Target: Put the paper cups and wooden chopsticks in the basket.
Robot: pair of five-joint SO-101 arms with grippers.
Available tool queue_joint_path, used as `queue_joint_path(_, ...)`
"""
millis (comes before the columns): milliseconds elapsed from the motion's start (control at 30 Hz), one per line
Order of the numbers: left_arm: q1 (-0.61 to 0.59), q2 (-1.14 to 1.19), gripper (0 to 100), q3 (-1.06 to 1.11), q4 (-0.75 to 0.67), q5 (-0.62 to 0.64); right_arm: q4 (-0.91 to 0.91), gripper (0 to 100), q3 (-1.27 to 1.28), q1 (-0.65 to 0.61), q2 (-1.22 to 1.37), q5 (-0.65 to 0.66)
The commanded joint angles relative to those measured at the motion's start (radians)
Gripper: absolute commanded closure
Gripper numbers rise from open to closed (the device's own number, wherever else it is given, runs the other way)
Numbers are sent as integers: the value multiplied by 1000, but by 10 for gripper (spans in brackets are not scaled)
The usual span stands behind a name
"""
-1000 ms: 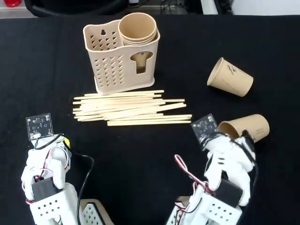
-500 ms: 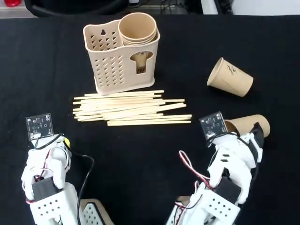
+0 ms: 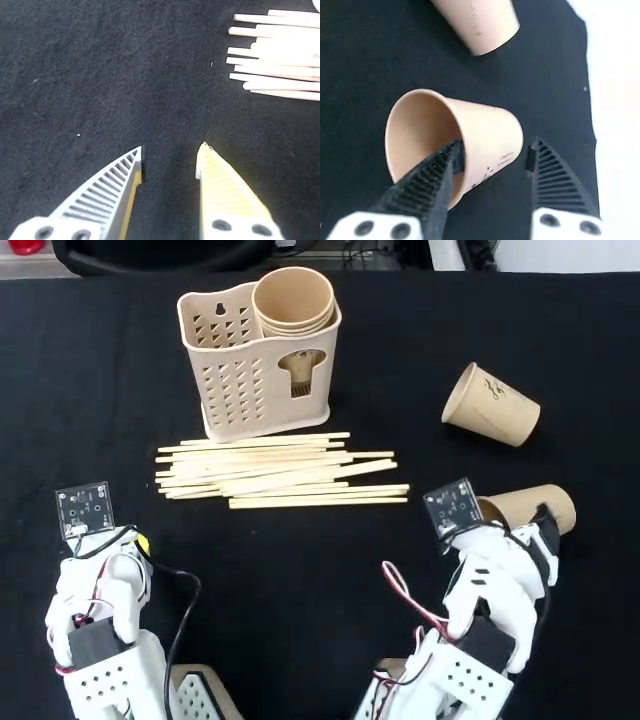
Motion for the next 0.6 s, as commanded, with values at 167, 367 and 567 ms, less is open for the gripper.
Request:
queue_joint_path(167, 5, -3, 815, -7, 6, -6, -193, 836, 7, 31, 168, 37)
queue_joint_path(367, 5, -3, 815, -7, 6, -6, -245, 949, 7, 31, 199, 34)
queue_joint_path(567, 5, -3, 815, -7, 6, -6, -242, 987, -4, 34, 199, 32)
